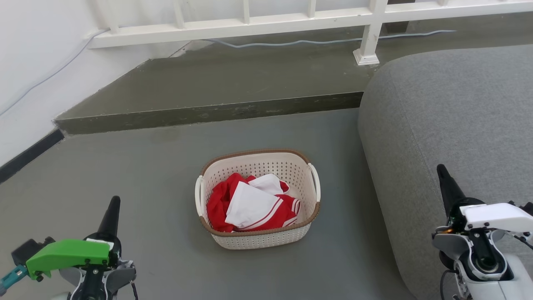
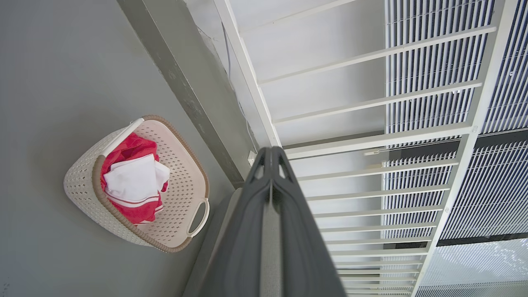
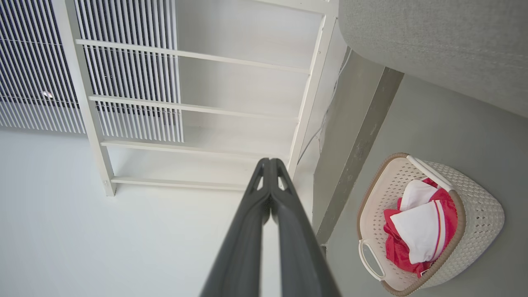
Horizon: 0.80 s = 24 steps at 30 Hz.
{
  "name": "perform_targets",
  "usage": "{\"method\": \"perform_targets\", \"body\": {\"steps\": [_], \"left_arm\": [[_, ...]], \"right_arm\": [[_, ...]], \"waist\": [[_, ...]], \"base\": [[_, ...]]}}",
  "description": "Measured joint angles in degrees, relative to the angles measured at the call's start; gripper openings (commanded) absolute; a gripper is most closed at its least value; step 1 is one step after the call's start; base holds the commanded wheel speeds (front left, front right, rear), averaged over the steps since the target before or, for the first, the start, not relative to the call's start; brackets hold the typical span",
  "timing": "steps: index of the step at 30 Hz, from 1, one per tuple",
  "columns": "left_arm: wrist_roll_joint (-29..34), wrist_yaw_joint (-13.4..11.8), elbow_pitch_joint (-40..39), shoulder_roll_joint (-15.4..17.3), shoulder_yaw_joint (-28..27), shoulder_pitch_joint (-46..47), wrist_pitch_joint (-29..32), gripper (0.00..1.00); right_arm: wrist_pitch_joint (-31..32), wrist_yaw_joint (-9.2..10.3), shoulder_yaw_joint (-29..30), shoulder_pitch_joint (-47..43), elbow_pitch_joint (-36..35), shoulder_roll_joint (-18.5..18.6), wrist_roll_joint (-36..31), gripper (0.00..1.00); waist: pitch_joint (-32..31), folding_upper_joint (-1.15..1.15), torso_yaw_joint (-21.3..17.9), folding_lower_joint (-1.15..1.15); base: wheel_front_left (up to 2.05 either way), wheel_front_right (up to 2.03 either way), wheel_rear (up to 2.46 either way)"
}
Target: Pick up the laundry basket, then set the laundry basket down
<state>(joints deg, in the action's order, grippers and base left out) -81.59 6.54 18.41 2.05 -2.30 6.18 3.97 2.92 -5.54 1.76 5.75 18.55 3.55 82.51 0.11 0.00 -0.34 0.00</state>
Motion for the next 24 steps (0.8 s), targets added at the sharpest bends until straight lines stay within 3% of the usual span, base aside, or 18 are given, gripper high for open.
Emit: {"method": "perform_targets", "body": {"steps": [17, 24], "left_arm": [[-9.14, 0.53, -2.03, -0.09, -2.89, -0.07, 2.82, 0.00], [-10.01, 0.53, -2.14, -0.10, -2.93, -0.10, 2.87, 0.00]], "right_arm": [[2.98, -1.03, 5.60, -0.45, -1.97, -1.07, 9.04, 0.00], [3.21, -1.25, 5.77, -0.46, -2.09, -1.18, 9.26, 0.00]], "waist": [[0.04, 0.00, 0.34, 0.00], [0.04, 0.00, 0.35, 0.00]], "base": [[0.00, 0.00, 0.00], [0.00, 0.00, 0.00]]}}
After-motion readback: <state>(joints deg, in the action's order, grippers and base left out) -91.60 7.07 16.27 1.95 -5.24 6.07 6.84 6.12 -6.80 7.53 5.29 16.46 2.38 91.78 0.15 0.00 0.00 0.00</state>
